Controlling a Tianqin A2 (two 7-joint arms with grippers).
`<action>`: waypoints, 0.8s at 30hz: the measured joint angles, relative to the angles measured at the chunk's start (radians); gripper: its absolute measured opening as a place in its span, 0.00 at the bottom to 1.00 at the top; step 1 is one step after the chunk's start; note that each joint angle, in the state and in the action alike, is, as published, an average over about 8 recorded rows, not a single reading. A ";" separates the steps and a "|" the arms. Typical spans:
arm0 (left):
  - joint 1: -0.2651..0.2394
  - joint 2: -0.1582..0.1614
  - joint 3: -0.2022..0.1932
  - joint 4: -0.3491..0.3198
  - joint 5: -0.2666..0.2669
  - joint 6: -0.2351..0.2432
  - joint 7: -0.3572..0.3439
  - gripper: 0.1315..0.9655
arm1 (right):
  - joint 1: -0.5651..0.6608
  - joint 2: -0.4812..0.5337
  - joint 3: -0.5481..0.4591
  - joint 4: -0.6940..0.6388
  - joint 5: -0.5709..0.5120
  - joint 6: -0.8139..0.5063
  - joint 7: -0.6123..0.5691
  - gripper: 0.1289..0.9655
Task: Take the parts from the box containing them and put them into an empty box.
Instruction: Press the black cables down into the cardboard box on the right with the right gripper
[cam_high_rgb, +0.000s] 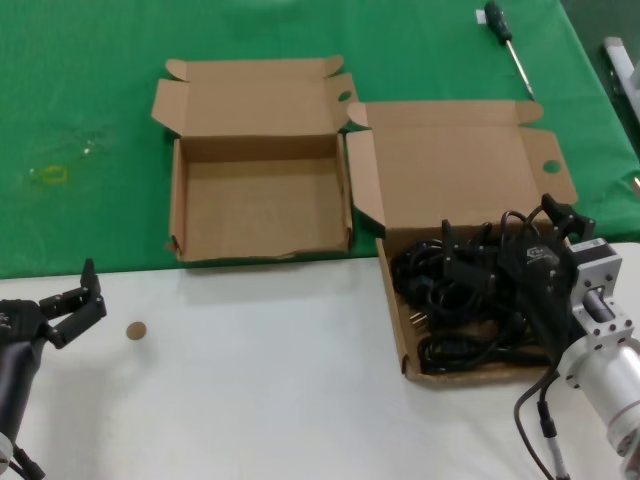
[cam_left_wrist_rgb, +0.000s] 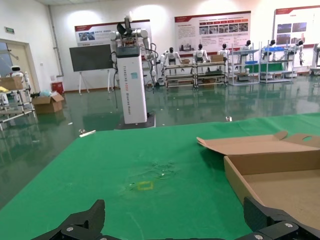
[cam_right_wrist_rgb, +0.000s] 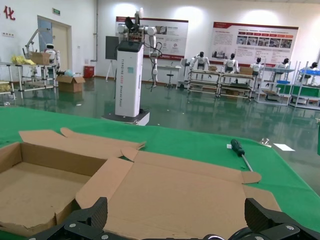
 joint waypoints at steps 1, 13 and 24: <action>0.000 0.000 0.000 0.000 0.000 0.000 0.000 1.00 | 0.000 0.000 0.000 0.000 0.000 0.000 0.000 1.00; 0.000 0.000 0.000 0.000 0.000 0.000 0.000 1.00 | 0.000 0.000 0.000 0.000 0.000 0.000 0.000 1.00; 0.000 0.000 0.000 0.000 0.000 0.000 0.000 1.00 | 0.000 0.000 0.000 0.000 0.000 0.000 0.000 1.00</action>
